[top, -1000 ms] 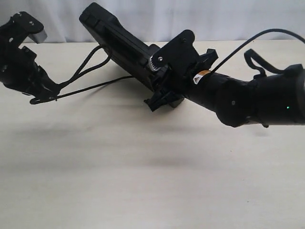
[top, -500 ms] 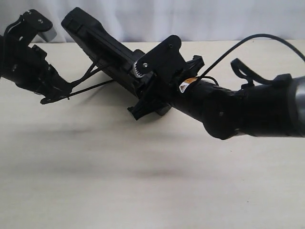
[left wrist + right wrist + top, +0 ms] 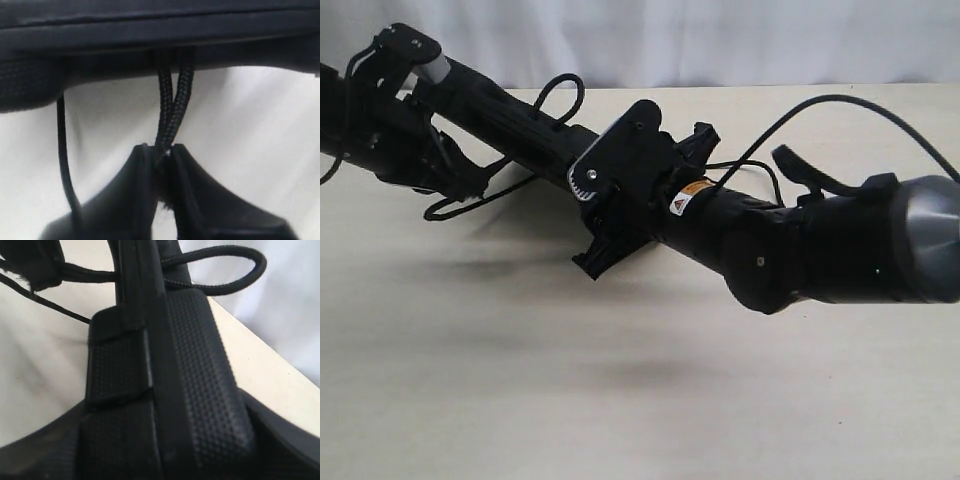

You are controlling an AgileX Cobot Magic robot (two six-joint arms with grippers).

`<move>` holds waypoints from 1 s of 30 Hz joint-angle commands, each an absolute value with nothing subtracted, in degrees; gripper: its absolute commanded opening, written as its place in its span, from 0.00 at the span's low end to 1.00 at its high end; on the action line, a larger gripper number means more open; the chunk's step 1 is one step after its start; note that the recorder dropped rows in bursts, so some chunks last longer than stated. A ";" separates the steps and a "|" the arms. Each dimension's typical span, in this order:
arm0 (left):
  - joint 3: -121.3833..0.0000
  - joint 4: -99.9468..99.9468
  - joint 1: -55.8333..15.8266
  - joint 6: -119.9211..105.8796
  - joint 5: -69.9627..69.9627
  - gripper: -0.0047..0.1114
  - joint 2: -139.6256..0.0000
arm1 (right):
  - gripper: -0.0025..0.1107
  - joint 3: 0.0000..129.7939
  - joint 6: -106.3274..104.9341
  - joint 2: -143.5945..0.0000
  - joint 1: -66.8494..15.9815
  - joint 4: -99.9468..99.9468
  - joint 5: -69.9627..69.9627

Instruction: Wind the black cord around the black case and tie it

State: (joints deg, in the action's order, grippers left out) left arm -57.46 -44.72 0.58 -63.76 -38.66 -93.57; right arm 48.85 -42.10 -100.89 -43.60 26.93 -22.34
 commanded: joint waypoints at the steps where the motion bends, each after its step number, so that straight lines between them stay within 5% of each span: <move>1: -57.35 -50.83 0.26 -69.07 -38.10 0.04 -93.95 | 0.46 47.95 -37.11 -102.49 -43.88 30.70 -13.14; 6: -57.35 -54.21 0.26 -72.15 -38.35 0.04 -93.95 | 0.77 47.95 -36.41 -102.11 -43.88 32.14 -11.86; 10: -57.35 -54.23 0.26 -72.15 -38.18 0.04 -93.95 | 0.87 47.95 -36.80 -99.69 -43.88 32.14 -7.71; 30: -57.35 -54.23 0.26 -72.15 -38.18 0.04 -93.95 | 0.83 49.51 -31.64 -82.37 -43.21 38.31 5.90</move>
